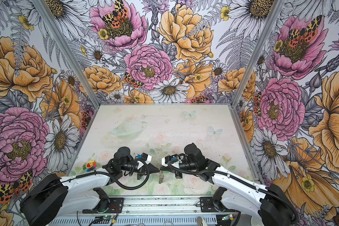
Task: Attach keys to a key ring
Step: Insert the key into the keyring.
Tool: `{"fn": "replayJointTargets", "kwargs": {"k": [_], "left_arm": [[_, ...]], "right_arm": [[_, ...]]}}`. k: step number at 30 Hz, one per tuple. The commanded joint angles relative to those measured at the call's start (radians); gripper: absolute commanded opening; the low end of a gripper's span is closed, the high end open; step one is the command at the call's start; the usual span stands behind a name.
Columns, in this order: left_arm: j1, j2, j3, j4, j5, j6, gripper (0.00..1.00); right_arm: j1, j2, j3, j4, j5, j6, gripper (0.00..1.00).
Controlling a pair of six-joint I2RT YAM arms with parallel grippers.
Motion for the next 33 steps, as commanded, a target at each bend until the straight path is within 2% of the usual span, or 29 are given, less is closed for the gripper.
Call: {"fn": "replayJointTargets", "kwargs": {"k": [1, 25, 30, 33], "left_arm": [[-0.005, 0.002, 0.036, 0.035, 0.027, -0.012, 0.00], [-0.045, -0.012, 0.028, 0.036, 0.069, 0.037, 0.00], [-0.045, -0.019, 0.024, 0.035, 0.057, 0.042, 0.00], [-0.045, -0.019, 0.024, 0.036, 0.051, 0.041, 0.00]], "right_arm": [[0.016, 0.027, 0.038, -0.029, -0.013, -0.026, 0.00], [0.013, 0.059, 0.066, -0.041, 0.055, -0.069, 0.00], [0.011, 0.050, 0.059, -0.045, 0.077, -0.073, 0.04], [0.010, 0.044, 0.054, -0.045, 0.087, -0.077, 0.01]]}}
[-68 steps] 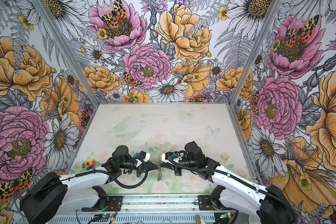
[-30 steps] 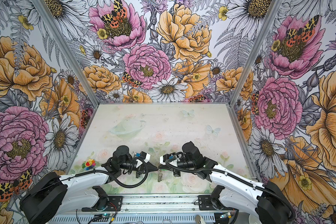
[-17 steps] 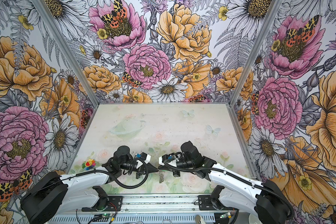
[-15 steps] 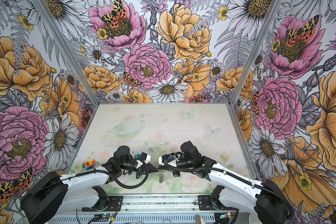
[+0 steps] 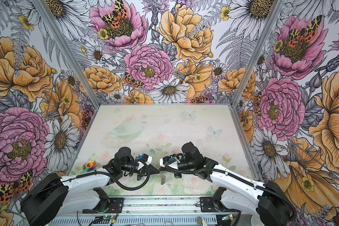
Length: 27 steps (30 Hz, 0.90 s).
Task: Attach keys to a key ring
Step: Insert the key into the keyring.
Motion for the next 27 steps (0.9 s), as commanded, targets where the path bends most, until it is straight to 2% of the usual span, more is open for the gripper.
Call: {"fn": "replayJointTargets", "kwargs": {"k": [1, 9, 19, 27], "left_arm": [[-0.030, -0.025, 0.022, 0.050, 0.035, 0.032, 0.00], [-0.028, -0.032, 0.018, 0.050, 0.019, 0.038, 0.00], [-0.027, -0.040, 0.014, 0.050, 0.011, 0.041, 0.00], [-0.028, -0.032, 0.017, 0.050, 0.007, 0.040, 0.00]], "right_arm": [[0.004, 0.004, 0.012, 0.011, 0.083, -0.018, 0.00], [0.005, -0.001, 0.005, 0.012, 0.102, -0.029, 0.00], [0.005, -0.018, -0.014, 0.025, 0.121, -0.031, 0.12], [0.005, -0.021, -0.013, 0.028, 0.109, -0.027, 0.12]]}}
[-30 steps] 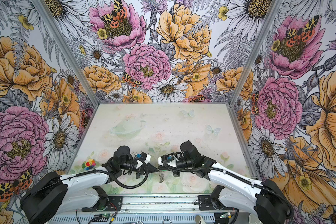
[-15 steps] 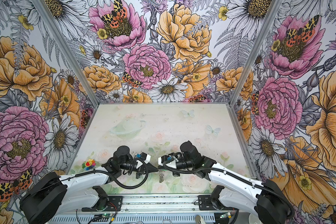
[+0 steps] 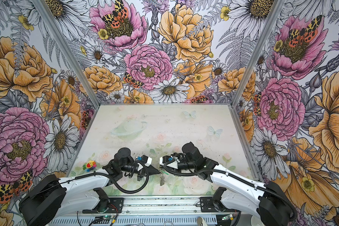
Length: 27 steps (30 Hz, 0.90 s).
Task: Attach keys to a key ring
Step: Insert the key into the keyring.
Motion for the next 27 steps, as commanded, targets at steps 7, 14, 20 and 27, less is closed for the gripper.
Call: {"fn": "replayJointTargets", "kwargs": {"k": [7, 14, 20, 27], "left_arm": [[-0.007, -0.021, 0.013, 0.036, -0.009, 0.030, 0.00], [0.002, -0.071, -0.021, 0.087, -0.060, 0.025, 0.00], [0.011, -0.094, -0.043, 0.129, -0.106, 0.014, 0.00], [0.016, -0.105, -0.060, 0.155, -0.185, 0.014, 0.00]], "right_arm": [[0.004, -0.029, 0.000, 0.032, 0.072, 0.027, 0.18], [-0.004, -0.068, 0.035, -0.025, 0.210, 0.066, 0.24], [-0.010, -0.117, 0.095, -0.125, 0.185, 0.064, 0.25], [0.002, -0.132, 0.124, -0.190, 0.005, 0.075, 0.26]]}}
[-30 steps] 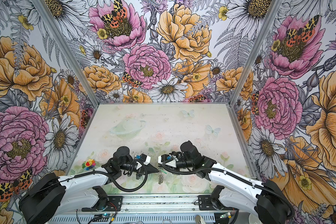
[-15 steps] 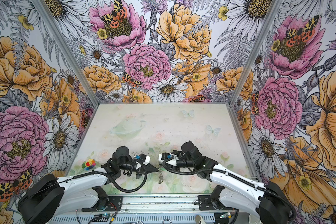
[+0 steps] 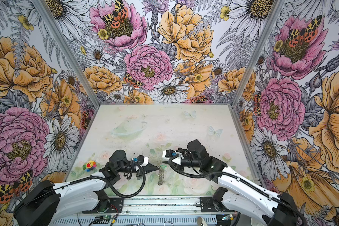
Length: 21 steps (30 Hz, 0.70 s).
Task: Attach keys to a key ring
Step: Insert the key into the keyring.
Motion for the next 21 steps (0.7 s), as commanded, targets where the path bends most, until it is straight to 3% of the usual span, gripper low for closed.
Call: {"fn": "replayJointTargets", "kwargs": {"k": [1, 21], "left_arm": [[0.010, -0.020, -0.012, 0.061, -0.059, 0.004, 0.00], [0.010, -0.020, -0.013, 0.062, -0.044, 0.001, 0.00]], "right_arm": [[0.007, 0.009, 0.021, -0.043, -0.099, 0.016, 0.26], [0.030, 0.114, 0.041, -0.046, -0.105, -0.002, 0.18]]}}
